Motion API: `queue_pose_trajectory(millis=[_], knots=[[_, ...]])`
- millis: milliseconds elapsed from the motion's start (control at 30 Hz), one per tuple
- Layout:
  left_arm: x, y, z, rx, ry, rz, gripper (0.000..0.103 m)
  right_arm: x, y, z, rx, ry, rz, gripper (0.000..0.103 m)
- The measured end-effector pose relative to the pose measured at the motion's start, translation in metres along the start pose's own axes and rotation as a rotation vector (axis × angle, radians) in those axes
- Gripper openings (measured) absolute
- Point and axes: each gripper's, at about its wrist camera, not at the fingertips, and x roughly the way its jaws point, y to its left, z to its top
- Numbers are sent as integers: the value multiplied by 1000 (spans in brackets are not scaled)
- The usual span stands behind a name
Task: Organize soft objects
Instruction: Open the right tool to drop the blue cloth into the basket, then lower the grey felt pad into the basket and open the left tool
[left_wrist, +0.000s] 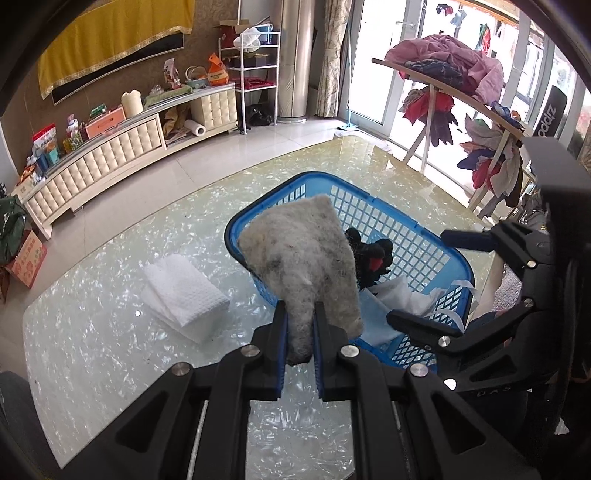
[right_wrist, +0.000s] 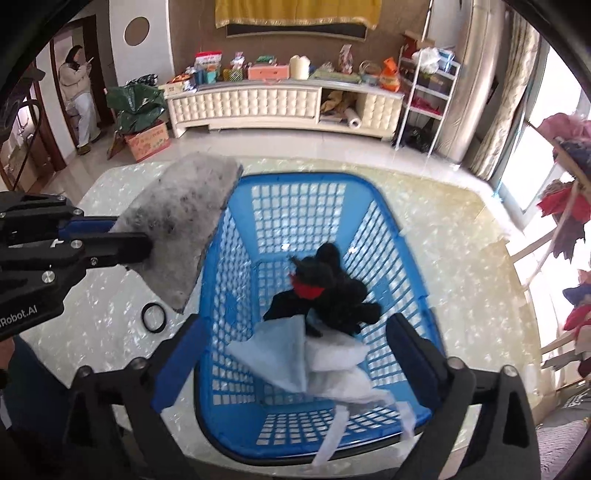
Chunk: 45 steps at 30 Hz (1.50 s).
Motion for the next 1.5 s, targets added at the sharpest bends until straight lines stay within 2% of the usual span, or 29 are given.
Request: queue_pose_trajectory(millis=[200,567,833,1233,1267,1367,1433,1500], knots=[[8,-2,11,29,-7,-28,10,2,-7,5,25,-39,-52,103],[61,-10,39,137,67,-44,11,24,-26,1,102,0,-66,103],[103,-13,46,171,132,-13,11,31,-28,-3,120,23,-32,103],[126,-19,47,211,186,4,14,37,-35,-4,135,48,-2,103],[127,-20,47,212,184,11,17,38,-36,-4,139,50,-2,103],[131,-18,48,206,191,30,43,38,-39,-4,148,55,-2,103],[131,-18,48,203,189,31,50,37,-37,-4,148,56,-4,103],[127,-19,48,199,180,22,71,36,-37,-4,142,57,-10,103]])
